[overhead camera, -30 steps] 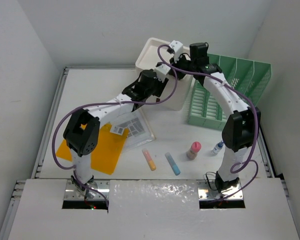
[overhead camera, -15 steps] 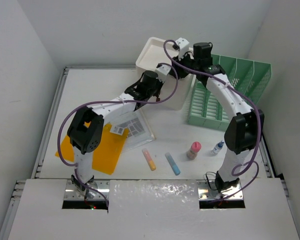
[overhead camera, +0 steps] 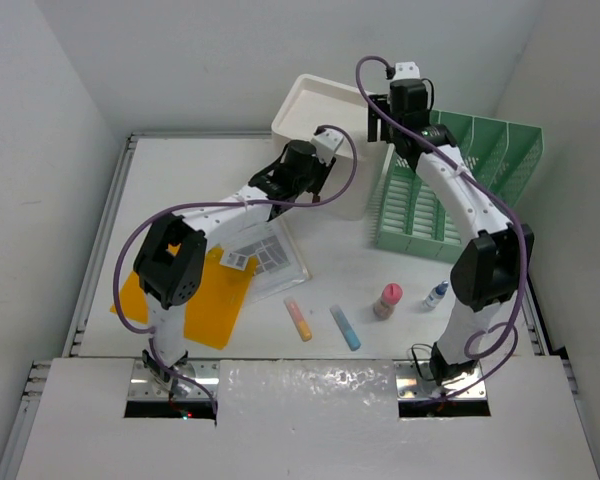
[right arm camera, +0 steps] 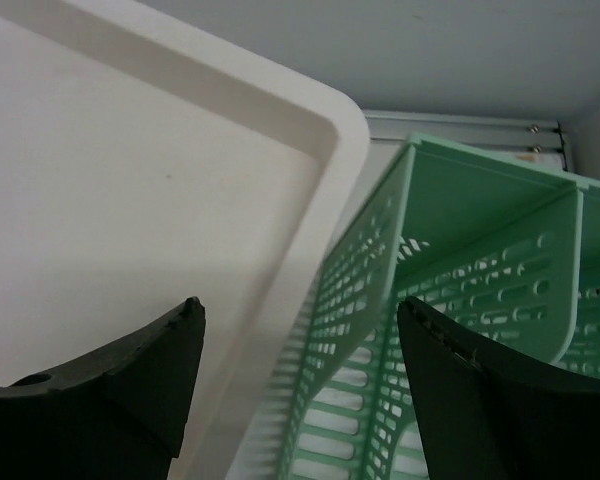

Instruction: Organize the desk

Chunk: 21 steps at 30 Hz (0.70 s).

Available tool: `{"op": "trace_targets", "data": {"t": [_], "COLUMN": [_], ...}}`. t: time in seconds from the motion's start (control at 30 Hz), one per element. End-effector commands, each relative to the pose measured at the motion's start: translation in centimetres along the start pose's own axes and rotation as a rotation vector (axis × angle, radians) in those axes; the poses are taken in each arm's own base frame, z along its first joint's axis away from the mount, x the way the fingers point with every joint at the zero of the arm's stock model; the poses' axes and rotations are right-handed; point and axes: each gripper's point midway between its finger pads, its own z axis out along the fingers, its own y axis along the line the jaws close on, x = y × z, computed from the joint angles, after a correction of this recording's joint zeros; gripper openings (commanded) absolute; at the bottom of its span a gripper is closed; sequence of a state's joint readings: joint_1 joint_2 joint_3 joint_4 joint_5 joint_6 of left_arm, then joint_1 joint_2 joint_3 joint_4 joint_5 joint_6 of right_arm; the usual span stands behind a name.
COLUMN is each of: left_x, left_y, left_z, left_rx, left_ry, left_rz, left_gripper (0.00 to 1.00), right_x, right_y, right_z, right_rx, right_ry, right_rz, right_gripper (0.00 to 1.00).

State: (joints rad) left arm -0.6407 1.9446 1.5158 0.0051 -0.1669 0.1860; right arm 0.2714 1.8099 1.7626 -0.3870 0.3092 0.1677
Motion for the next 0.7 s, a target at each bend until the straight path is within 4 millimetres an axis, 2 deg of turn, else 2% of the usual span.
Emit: {"op": "trace_targets", "data": {"t": [0.0,0.17,0.3,0.37,0.5,0.6,0.63,0.67], "left_x": [-6.3,-7.3,-7.7,-7.6,-7.8,-8.2,-8.4,-8.5], "left_y": [-0.3,-1.1,0.1,0.4,1.3,1.5,1.4,1.4], "left_z": [-1.6,-2.5,-1.8,-1.2,-0.6,-0.5,-0.3,-0.1], "left_rx": [0.042,0.093,0.027,0.004,-0.033,-0.044,-0.039,-0.039], "left_ry": [-0.149,-0.178,-0.189,-0.189,-0.195,-0.215,-0.22,-0.222], "left_rz": [-0.039,-0.059,-0.074,-0.097,-0.137,-0.151,-0.152,-0.154], "left_gripper": [0.34,0.46,0.46,0.44,0.41,0.34,0.34,0.32], "right_x": [0.6,1.2,1.7,2.0,2.6,3.2,3.2,3.6], "right_y": [-2.4,-2.4,-0.6,-0.2,0.2,0.5,0.5,0.7], "right_z": [0.8,2.1,3.2,3.5,3.9,3.8,3.7,3.8], "right_rx": [0.166,0.16,0.07,0.054,0.044,0.034,0.029,0.02], "right_ry": [0.017,0.036,0.051,0.061,0.081,0.089,0.087,0.091], "right_rz": [0.047,0.065,0.085,0.09,0.105,0.123,0.131,0.134], "right_gripper": [0.76,0.71,0.66,0.65,0.56,0.41,0.29,0.23]}}
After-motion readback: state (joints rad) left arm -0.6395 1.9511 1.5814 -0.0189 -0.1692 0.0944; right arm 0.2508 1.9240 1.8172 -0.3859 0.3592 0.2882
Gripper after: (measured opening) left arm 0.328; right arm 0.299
